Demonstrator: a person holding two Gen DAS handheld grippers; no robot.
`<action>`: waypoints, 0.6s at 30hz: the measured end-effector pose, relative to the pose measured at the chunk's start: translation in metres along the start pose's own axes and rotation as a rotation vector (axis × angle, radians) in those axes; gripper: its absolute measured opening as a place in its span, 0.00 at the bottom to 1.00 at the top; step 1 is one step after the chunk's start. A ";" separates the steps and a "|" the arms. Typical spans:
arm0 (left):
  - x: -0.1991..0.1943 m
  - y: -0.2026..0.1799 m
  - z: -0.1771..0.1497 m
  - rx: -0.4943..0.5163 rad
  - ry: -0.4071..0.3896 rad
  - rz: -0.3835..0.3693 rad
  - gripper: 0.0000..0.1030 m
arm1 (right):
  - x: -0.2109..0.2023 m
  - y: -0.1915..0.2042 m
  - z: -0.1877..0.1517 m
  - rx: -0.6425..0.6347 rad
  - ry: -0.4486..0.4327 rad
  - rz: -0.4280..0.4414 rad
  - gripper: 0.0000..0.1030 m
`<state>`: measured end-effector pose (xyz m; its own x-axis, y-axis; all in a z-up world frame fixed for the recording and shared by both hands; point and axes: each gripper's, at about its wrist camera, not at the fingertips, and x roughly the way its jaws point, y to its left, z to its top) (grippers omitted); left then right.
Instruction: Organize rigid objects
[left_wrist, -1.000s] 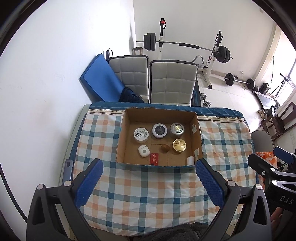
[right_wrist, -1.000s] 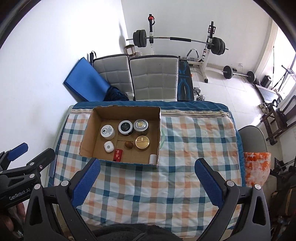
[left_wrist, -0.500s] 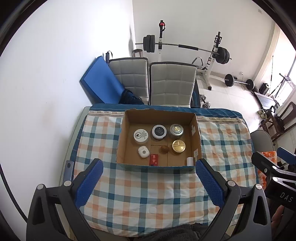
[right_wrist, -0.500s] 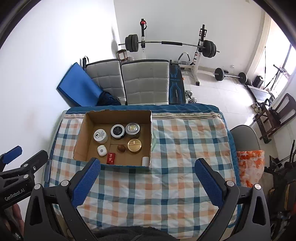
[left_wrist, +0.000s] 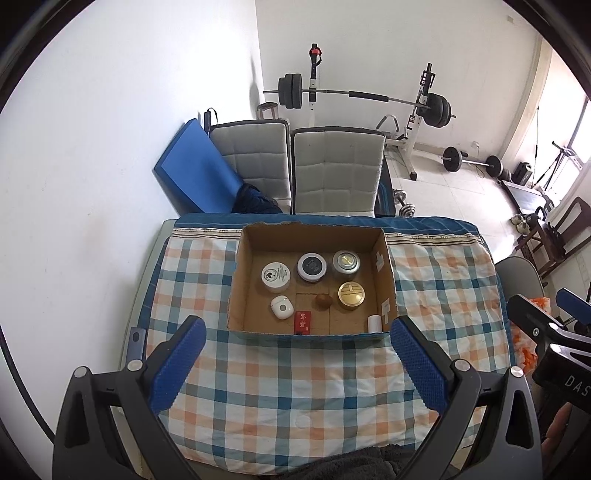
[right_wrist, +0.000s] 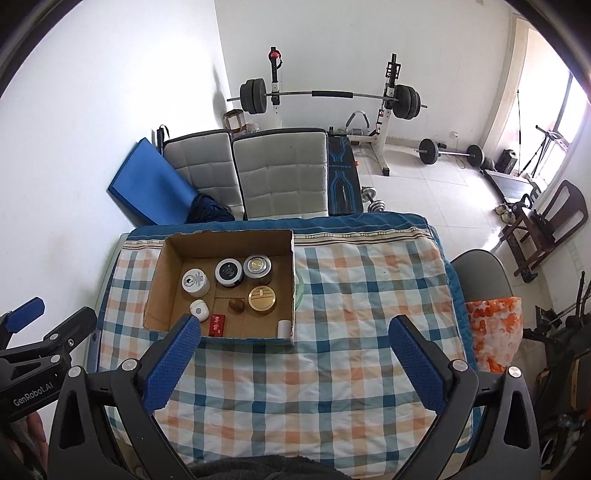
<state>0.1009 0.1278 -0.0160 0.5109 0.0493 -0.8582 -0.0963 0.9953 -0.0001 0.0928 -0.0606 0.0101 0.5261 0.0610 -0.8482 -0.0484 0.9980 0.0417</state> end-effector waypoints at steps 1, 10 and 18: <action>0.000 -0.001 0.001 0.002 0.001 -0.001 1.00 | 0.000 -0.001 0.000 0.002 0.000 0.000 1.00; 0.002 -0.002 0.001 0.004 -0.004 -0.002 1.00 | -0.001 -0.003 0.001 0.009 -0.003 -0.003 1.00; 0.003 -0.002 0.003 0.009 -0.008 -0.003 1.00 | 0.000 -0.001 0.003 0.016 -0.010 -0.008 1.00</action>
<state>0.1052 0.1259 -0.0174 0.5181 0.0468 -0.8541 -0.0866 0.9962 0.0020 0.0954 -0.0615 0.0119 0.5349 0.0528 -0.8433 -0.0304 0.9986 0.0432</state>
